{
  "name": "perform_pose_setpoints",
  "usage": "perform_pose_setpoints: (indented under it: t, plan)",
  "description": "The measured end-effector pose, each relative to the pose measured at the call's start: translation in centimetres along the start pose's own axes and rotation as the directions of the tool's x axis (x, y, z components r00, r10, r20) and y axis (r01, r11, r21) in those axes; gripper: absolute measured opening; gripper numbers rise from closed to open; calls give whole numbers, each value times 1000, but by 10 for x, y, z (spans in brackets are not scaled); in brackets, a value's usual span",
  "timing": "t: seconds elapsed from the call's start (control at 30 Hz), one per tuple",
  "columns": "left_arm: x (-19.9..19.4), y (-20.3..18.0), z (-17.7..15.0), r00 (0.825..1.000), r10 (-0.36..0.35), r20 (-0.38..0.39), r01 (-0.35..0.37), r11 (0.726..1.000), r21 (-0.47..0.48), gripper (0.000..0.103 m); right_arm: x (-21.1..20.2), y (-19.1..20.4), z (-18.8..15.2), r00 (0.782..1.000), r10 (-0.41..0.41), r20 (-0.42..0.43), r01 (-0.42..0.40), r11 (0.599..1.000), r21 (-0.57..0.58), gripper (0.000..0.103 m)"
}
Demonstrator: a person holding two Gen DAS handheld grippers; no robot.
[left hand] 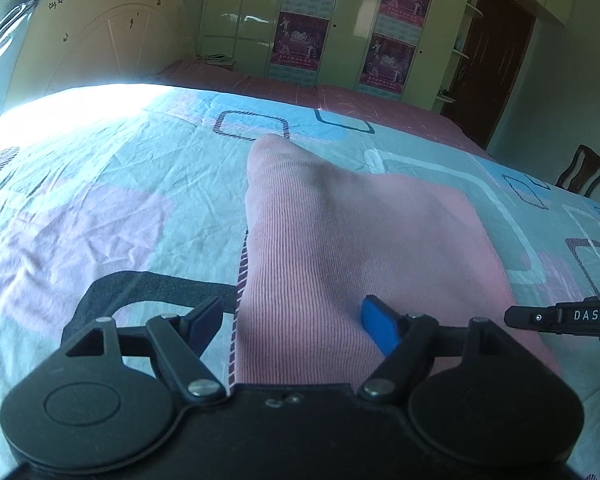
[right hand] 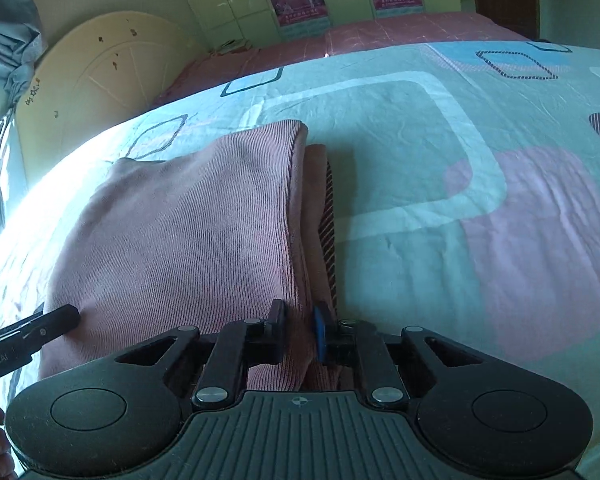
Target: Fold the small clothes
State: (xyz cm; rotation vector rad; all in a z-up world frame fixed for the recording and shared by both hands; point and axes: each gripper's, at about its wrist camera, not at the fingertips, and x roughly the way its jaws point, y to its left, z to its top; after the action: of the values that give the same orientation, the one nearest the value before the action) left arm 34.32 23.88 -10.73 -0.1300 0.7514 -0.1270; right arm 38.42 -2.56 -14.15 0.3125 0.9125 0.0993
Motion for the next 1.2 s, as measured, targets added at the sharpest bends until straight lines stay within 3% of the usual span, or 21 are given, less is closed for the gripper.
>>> perform_pose_setpoints:
  t: [0.17, 0.43, 0.53, 0.6, 0.63, 0.73, 0.87, 1.03, 1.1, 1.17, 1.2]
  plan:
    - [-14, -2, -13, 1000, -9, -20, 10, 1000, 17, 75, -25, 7, -15, 1000, 19, 2, -19, 999, -34, 16]
    - [-4, -7, -33, 998, -3, -65, 5, 1000, 27, 78, -27, 1, -42, 999, 4, -34, -5, 1000, -7, 20]
    - [-4, -9, -32, 998, 0, -67, 2, 999, 40, 80, -26, 9, -44, 999, -12, -49, 9, 998, -62, 20]
    - [-3, -10, -33, 998, 3, -65, 0, 999, 48, 81, -25, 14, -45, 998, -36, -47, 31, 994, -103, 17]
    - [-3, -11, -32, 998, 5, -65, -2, 999, 49, 82, -26, 15, -44, 998, -50, -43, 45, 992, -117, 10]
    - [-4, -12, -31, 997, 17, -71, -13, 999, 46, 88, -31, 14, -41, 995, -100, 0, 100, 987, -128, 4]
    - [-1, -13, -32, 996, 44, -82, -40, 998, 49, 103, -21, 17, -46, 991, -129, -23, 123, 976, -177, 4]
    - [2, -9, -30, 991, 70, -111, -68, 998, 17, 103, -36, 24, -47, 992, -121, 22, 123, 981, -149, 7]
    - [0, -9, -30, 988, 95, -122, -95, 995, 3, 103, -43, 28, -49, 990, -130, 46, 135, 983, -122, 16]
    - [-4, -5, -29, 984, 93, -153, -100, 994, -37, 103, -51, 32, -54, 988, -139, 65, 145, 983, -110, 56]
    - [-7, -3, -28, 982, 91, -164, -102, 993, -60, 103, -57, 35, -57, 986, -145, 84, 154, 982, -108, 59]
